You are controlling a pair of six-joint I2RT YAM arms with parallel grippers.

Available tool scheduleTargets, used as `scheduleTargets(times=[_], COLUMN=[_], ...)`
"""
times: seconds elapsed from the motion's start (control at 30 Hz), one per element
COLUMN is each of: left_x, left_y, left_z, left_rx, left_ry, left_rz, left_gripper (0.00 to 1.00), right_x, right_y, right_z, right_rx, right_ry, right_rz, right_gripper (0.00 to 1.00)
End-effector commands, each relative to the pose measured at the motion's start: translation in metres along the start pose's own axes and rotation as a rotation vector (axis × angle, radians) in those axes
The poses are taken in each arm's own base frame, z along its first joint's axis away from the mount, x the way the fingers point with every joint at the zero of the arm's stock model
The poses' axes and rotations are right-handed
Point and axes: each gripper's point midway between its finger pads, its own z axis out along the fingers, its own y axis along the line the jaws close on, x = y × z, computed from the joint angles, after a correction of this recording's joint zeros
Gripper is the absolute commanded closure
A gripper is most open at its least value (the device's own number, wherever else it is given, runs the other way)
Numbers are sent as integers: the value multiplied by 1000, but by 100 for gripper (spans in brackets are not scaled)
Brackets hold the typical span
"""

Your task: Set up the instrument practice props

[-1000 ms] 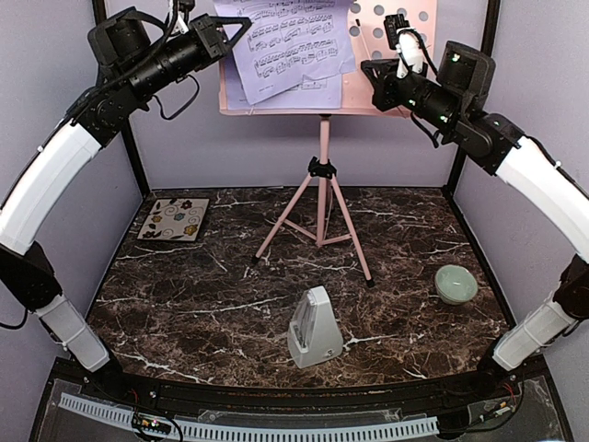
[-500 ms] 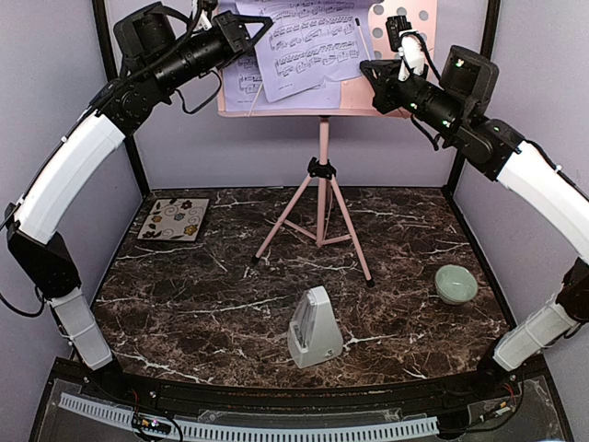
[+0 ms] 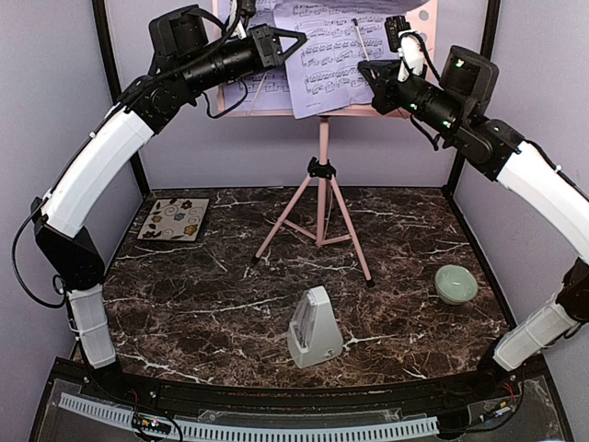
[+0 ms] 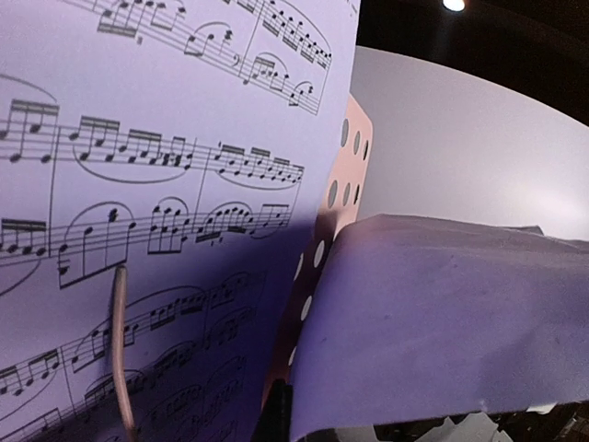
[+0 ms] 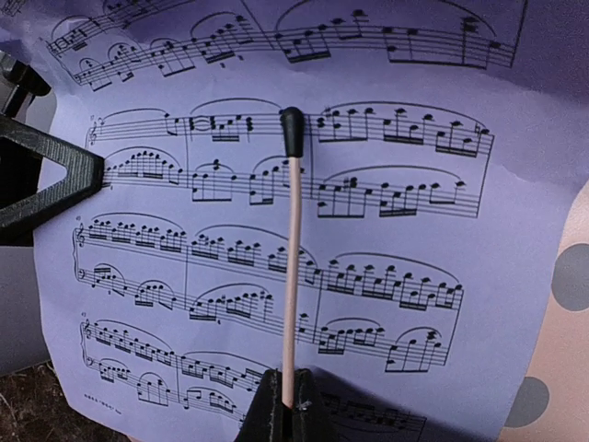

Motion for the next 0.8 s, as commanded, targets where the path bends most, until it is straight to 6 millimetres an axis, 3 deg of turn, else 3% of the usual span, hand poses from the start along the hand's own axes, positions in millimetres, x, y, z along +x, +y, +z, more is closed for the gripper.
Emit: scheduleTargets(times=[0.0, 0.5, 0.77], left_x=[-5, -2, 12], left_y=[-15, -20, -20], left_z=[-2, 14, 24], left_rx=[39, 103, 136], left_ry=[0, -30, -8], left_rz=[55, 93, 79], left_gripper=[100, 100, 100], right_x=[-21, -24, -21], right_y=[18, 35, 38], right_z=[-6, -2, -2], right_rx=[-72, -117, -126], right_ry=[-72, -81, -73], right_rz=[22, 47, 47], right_gripper=[100, 100, 100])
